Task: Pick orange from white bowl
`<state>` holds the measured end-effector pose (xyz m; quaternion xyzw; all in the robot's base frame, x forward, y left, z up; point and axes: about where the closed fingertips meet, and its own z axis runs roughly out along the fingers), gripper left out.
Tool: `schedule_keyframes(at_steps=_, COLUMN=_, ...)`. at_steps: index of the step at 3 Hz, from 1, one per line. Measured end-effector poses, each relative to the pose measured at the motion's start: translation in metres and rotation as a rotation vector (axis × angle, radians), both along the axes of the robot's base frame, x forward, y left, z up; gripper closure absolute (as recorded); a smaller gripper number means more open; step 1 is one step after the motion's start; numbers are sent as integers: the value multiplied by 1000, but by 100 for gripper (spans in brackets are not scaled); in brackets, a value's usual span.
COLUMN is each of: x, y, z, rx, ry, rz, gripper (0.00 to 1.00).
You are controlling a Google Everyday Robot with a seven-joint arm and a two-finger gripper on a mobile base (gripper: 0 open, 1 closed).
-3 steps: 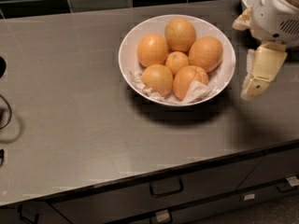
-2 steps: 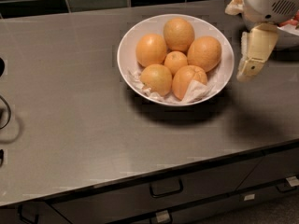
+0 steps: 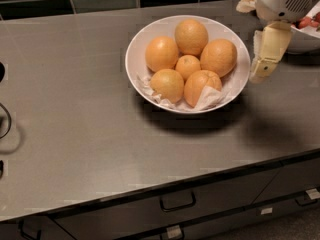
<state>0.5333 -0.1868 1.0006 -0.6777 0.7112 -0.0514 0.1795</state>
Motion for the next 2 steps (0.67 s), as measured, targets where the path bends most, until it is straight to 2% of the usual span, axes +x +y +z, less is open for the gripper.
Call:
schedule_keyframes(at_steps=1, x=19, y=7, z=-3, rx=4, ry=-6, rz=42, gripper=0)
schedule_keyframes(at_steps=2, x=33, y=10, z=-7, rx=9, ry=-3, rz=68, gripper=5)
